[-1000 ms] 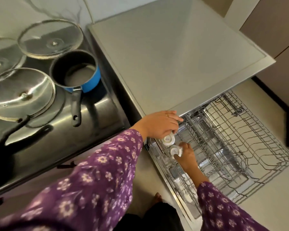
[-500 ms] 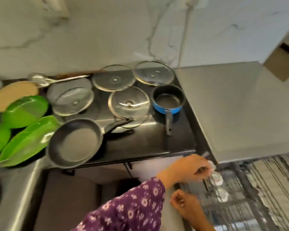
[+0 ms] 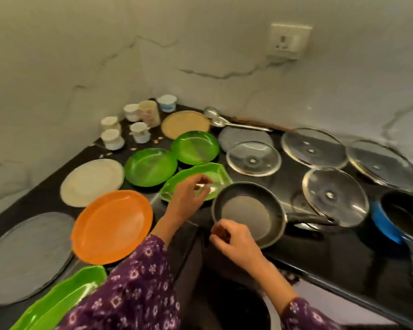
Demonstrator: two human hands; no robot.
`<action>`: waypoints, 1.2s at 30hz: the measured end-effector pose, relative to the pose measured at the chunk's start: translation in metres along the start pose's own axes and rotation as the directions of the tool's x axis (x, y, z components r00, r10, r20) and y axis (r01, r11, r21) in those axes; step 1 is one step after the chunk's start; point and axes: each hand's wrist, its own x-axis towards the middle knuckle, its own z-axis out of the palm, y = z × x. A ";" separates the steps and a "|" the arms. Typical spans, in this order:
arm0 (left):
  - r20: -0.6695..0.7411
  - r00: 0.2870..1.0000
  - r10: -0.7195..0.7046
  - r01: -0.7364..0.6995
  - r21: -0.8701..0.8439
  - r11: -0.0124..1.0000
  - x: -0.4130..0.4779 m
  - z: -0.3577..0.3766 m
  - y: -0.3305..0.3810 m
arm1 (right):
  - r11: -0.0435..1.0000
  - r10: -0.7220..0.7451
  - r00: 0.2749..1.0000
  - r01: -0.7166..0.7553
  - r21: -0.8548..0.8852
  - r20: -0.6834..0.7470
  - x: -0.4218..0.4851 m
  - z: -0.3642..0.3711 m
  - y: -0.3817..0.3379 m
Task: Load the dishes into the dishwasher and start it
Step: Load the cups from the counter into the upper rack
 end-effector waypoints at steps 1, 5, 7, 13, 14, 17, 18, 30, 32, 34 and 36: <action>-0.059 0.998 -0.021 0.023 0.035 0.999 0.006 -0.022 -0.014 | 0.999 -0.034 0.999 0.034 -0.019 0.025 0.023 0.007 -0.011; -0.170 0.978 -0.120 0.147 0.155 0.977 0.029 -0.098 -0.066 | 0.966 -0.128 0.978 0.160 -0.201 0.164 0.106 0.037 -0.048; -0.183 0.966 -0.181 0.217 0.196 0.956 0.038 -0.127 -0.089 | 0.922 -0.157 0.958 0.230 -0.313 0.241 0.138 0.054 -0.064; -0.224 0.924 -0.309 0.364 0.278 0.889 0.068 -0.186 -0.153 | 0.658 -0.127 0.891 0.405 -0.635 0.436 0.202 0.102 -0.094; -0.233 0.915 -0.330 0.389 0.288 0.875 0.074 -0.193 -0.163 | 0.606 -0.110 0.886 0.420 -0.676 0.451 0.207 0.109 -0.095; -0.250 0.867 -0.432 0.494 0.309 0.813 0.090 -0.209 -0.191 | 0.489 -0.079 0.879 0.445 -0.750 0.470 0.217 0.124 -0.095; -0.254 0.846 -0.468 0.530 0.308 0.790 0.097 -0.214 -0.200 | 0.461 -0.084 0.876 0.456 -0.761 0.474 0.221 0.127 -0.096; -0.250 0.838 -0.486 0.544 0.308 0.780 0.176 -0.230 -0.261 | 0.463 -0.180 0.844 0.525 -0.714 0.505 0.235 0.136 -0.100; -0.252 0.843 -0.475 0.536 0.306 0.787 0.184 -0.227 -0.268 | 0.458 -0.198 0.839 0.536 -0.709 0.506 0.234 0.136 -0.098; -0.259 0.836 -0.483 0.546 0.310 0.778 0.191 -0.225 -0.274 | 0.451 -0.209 0.837 0.541 -0.710 0.505 0.234 0.136 -0.094; -0.269 0.833 -0.483 0.551 0.331 0.766 0.196 -0.221 -0.278 | 0.443 -0.224 0.835 0.547 -0.710 0.503 0.233 0.136 -0.089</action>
